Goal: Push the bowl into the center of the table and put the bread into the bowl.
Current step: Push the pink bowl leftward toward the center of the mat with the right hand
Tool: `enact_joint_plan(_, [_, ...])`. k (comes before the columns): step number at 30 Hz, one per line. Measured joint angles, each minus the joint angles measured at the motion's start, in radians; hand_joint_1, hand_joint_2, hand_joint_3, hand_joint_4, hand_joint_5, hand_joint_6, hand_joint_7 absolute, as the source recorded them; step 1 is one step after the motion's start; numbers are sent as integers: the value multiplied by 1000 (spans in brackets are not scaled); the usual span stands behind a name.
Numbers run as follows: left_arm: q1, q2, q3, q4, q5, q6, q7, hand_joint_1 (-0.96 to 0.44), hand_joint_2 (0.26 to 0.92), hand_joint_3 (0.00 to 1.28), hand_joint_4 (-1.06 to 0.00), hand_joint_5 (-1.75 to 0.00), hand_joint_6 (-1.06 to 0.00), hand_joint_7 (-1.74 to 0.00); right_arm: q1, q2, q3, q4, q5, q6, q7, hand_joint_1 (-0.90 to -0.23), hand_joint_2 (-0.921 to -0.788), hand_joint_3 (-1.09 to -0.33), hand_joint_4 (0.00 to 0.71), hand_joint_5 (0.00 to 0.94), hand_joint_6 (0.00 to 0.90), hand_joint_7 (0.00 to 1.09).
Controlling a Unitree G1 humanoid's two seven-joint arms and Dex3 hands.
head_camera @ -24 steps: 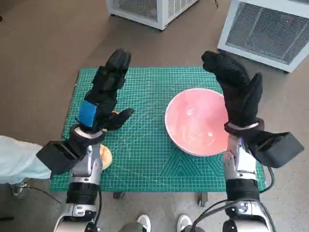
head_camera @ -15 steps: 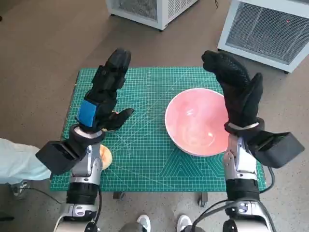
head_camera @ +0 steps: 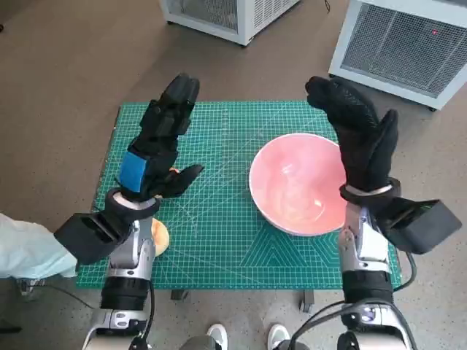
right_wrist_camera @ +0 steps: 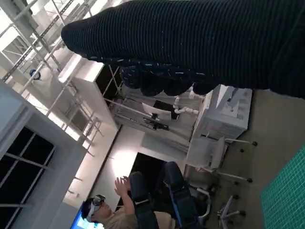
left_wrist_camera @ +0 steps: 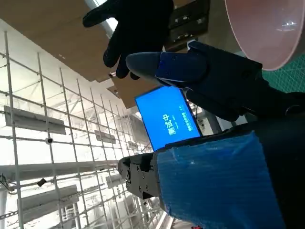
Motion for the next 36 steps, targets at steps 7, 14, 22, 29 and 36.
enact_joint_plan(7, [1,-1,0,-6,-2,3,0,-589,921,249,-101,0,-65,-261,6,0,0,-1,0,0,0,-659,-921,-721,216,1,140,421])
enact_joint_plan(14, [2,-2,0,-7,-6,7,0,-587,921,249,-100,0,-60,-270,10,0,0,-1,0,0,0,-660,-921,-719,218,2,142,421])
enact_joint_plan(22, [3,-2,0,-8,-6,9,0,-586,921,249,-101,-1,-56,-278,11,-2,-3,-2,5,0,2,-662,-921,-706,225,5,156,425])
enact_joint_plan(29, [4,-3,0,-8,-6,9,0,-586,921,249,-101,-1,-53,-285,11,-15,-24,14,39,1,25,-663,-921,-684,234,7,167,421])
enact_joint_plan(36, [4,-2,3,-8,-6,9,0,-577,921,249,-100,0,-48,-292,-7,-62,-82,131,73,-23,66,-661,-921,-678,240,8,172,408])
